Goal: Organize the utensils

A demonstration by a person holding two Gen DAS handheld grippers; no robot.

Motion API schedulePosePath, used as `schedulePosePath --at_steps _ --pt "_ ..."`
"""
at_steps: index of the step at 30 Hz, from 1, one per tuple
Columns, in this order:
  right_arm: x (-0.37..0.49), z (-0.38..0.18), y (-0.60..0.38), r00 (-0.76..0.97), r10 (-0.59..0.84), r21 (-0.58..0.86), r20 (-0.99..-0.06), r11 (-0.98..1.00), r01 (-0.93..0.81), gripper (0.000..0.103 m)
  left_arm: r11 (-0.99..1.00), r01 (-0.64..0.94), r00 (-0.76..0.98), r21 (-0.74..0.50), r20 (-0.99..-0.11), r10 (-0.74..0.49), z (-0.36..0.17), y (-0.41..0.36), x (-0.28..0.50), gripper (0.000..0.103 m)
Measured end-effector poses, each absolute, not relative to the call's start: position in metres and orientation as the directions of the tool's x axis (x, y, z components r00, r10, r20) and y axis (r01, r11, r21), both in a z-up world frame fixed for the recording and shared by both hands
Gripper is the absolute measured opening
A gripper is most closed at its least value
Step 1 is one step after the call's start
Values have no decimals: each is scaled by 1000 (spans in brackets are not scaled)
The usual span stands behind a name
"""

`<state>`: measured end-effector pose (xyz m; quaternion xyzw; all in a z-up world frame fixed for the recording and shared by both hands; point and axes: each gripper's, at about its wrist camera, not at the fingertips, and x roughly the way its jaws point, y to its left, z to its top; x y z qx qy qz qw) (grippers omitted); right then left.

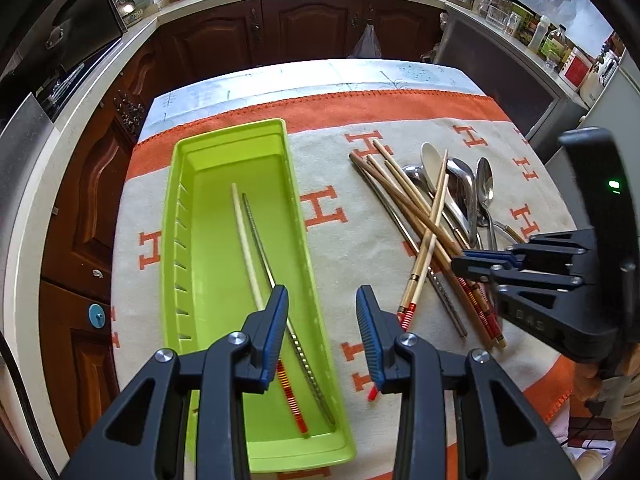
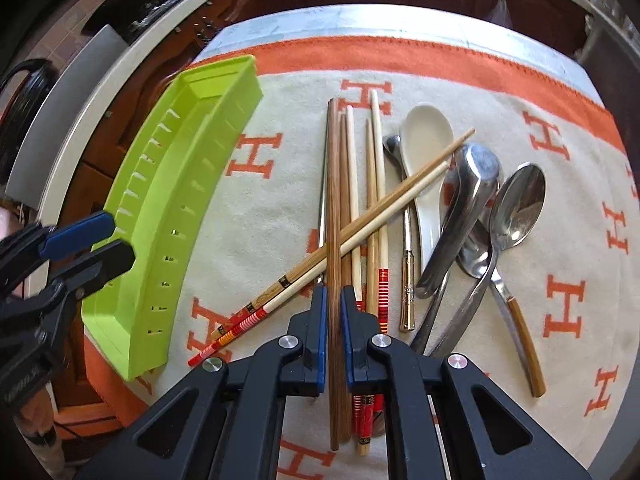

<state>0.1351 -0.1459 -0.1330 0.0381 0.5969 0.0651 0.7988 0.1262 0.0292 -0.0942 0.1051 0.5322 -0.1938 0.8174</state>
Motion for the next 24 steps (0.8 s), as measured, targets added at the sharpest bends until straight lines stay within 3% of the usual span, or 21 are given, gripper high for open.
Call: schedulePosePath --at_steps 8,16,19,24 --pt "111 -92 -139 328 191 125 -925 969 -212 6 878 475 396 52 -904 -160 -86 59 128 34" --pt "89 -50 -138 336 325 229 -884 928 -294 6 878 478 394 32 -901 -182 -86 86 124 34" --pt "72 -17 -131 357 420 262 -835 873 -412 6 861 508 399 10 -889 -225 -82 91 122 34" --pt "66 -9 -118 303 461 262 -834 814 -518 6 830 557 410 22 -876 -252 -79 94 118 34"
